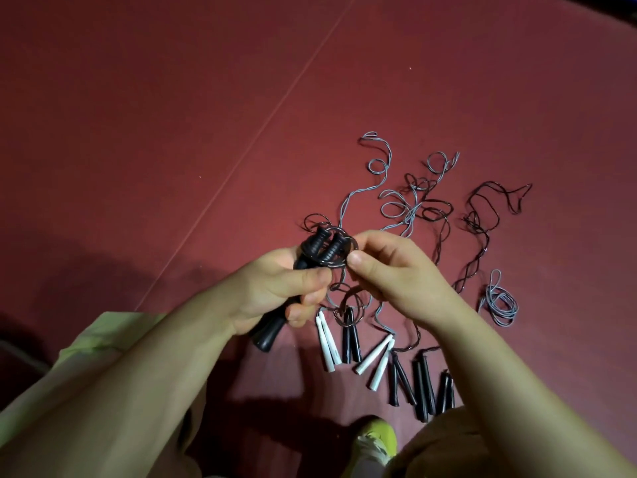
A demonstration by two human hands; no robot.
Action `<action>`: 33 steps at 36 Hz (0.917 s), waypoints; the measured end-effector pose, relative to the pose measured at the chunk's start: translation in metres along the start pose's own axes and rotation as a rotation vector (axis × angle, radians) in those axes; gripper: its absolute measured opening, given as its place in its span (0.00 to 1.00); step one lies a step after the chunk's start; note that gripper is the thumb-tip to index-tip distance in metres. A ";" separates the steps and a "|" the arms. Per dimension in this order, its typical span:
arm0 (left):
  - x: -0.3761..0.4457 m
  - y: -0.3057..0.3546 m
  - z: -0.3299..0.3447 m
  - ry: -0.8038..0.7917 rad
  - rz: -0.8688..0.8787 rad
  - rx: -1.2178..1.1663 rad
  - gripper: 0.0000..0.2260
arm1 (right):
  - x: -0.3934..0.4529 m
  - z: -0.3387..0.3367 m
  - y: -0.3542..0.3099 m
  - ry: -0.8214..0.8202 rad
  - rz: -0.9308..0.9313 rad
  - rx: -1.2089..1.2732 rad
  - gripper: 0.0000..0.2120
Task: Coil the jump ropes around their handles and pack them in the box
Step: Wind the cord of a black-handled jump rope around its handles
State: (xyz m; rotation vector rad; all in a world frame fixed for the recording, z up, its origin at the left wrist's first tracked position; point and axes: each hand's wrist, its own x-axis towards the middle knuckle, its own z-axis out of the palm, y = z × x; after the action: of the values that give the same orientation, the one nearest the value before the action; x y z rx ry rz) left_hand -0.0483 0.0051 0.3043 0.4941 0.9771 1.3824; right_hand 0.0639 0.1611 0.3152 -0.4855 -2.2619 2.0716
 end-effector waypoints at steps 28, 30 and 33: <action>0.007 -0.004 -0.003 0.449 0.017 0.379 0.04 | -0.014 -0.024 -0.027 -0.185 0.147 -0.863 0.02; 0.008 -0.008 -0.005 0.404 -0.029 0.458 0.03 | -0.018 -0.026 -0.033 -0.179 0.059 -0.914 0.02; 0.008 -0.011 -0.004 0.308 -0.081 0.564 0.02 | -0.021 -0.026 -0.040 -0.180 -0.035 -0.817 0.02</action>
State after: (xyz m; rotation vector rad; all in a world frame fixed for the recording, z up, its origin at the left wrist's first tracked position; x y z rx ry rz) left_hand -0.0463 0.0099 0.2913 0.6580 1.6378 1.1174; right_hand 0.0817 0.1787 0.3613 -0.2656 -3.1331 1.1194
